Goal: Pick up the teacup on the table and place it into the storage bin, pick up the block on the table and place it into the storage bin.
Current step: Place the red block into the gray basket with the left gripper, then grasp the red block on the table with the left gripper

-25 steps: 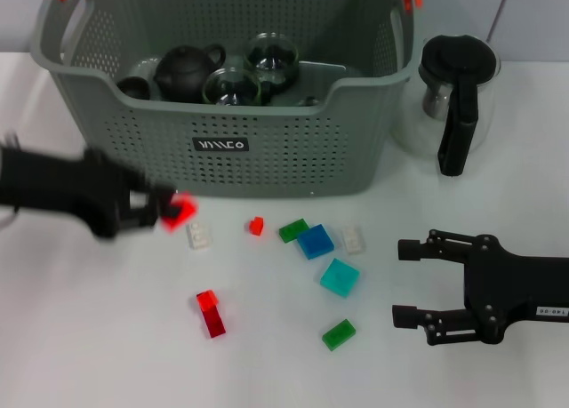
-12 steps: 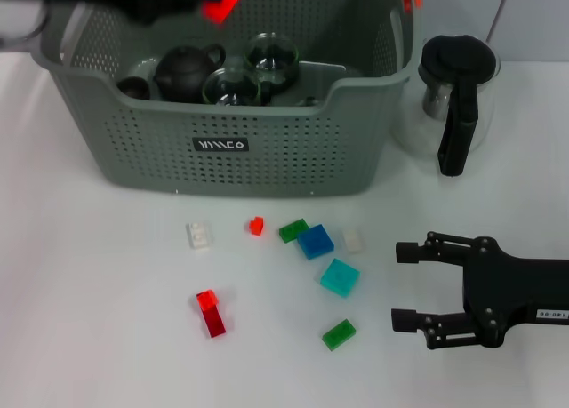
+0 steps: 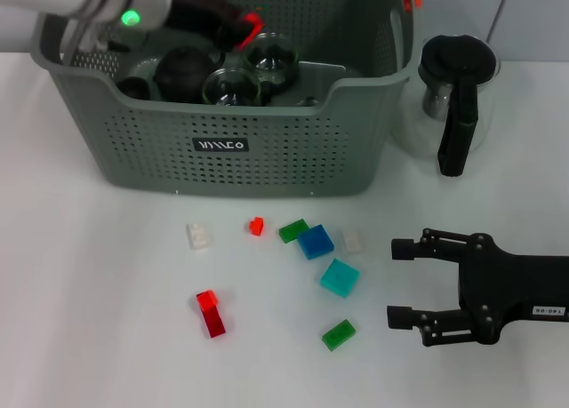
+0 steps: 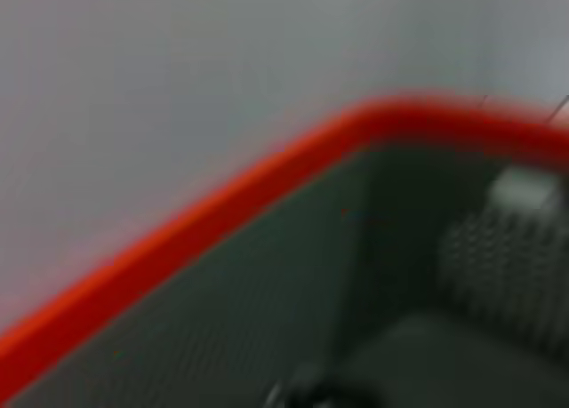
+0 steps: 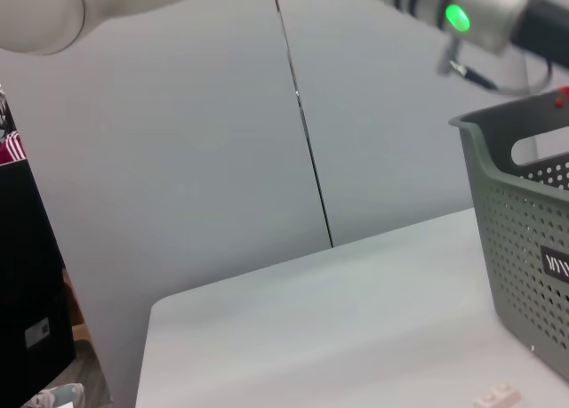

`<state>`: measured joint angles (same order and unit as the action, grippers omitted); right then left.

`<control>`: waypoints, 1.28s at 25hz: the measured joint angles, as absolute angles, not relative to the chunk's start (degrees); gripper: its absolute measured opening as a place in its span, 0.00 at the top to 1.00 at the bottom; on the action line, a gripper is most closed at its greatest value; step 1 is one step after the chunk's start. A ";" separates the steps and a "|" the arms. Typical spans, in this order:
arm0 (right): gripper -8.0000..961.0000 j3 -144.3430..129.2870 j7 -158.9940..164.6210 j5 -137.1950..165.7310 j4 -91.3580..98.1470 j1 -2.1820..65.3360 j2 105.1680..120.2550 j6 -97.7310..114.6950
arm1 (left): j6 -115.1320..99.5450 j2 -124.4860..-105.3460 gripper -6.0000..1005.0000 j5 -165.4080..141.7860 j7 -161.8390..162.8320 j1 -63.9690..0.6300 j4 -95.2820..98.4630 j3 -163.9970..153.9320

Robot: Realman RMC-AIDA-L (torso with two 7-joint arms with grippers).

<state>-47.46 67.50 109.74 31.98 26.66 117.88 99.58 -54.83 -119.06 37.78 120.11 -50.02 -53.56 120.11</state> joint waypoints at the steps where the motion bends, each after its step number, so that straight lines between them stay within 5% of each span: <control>1: 0.05 -47.46 67.50 109.72 31.97 26.69 117.88 99.59 | -53.00 -119.50 0.78 34.20 121.85 -50.83 -52.04 119.53; 11: 0.05 -47.46 66.93 109.68 31.88 26.89 117.82 99.50 | -53.46 -122.34 0.79 20.30 128.98 -55.30 -48.75 119.18; 16: 0.05 -47.45 66.91 109.67 31.90 26.89 117.79 99.42 | -58.70 -124.19 0.89 29.51 128.39 -46.21 -66.52 120.98; 22: 0.05 -47.46 66.89 109.69 31.85 26.86 117.78 99.24 | -78.65 -122.53 0.57 58.94 112.40 -31.18 -78.79 126.48; 30: 0.05 -47.46 67.32 109.69 31.88 27.07 117.78 99.50 | -99.31 -122.88 0.22 61.44 90.97 -19.30 -75.62 134.71; 32: 0.05 -47.45 67.33 109.69 31.89 27.00 117.74 99.50 | -99.63 -123.32 0.23 58.48 90.74 -18.39 -75.54 134.35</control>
<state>-47.46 67.33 109.69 31.89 27.00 117.74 99.50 -99.63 -123.32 58.48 90.74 -18.39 -75.54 134.35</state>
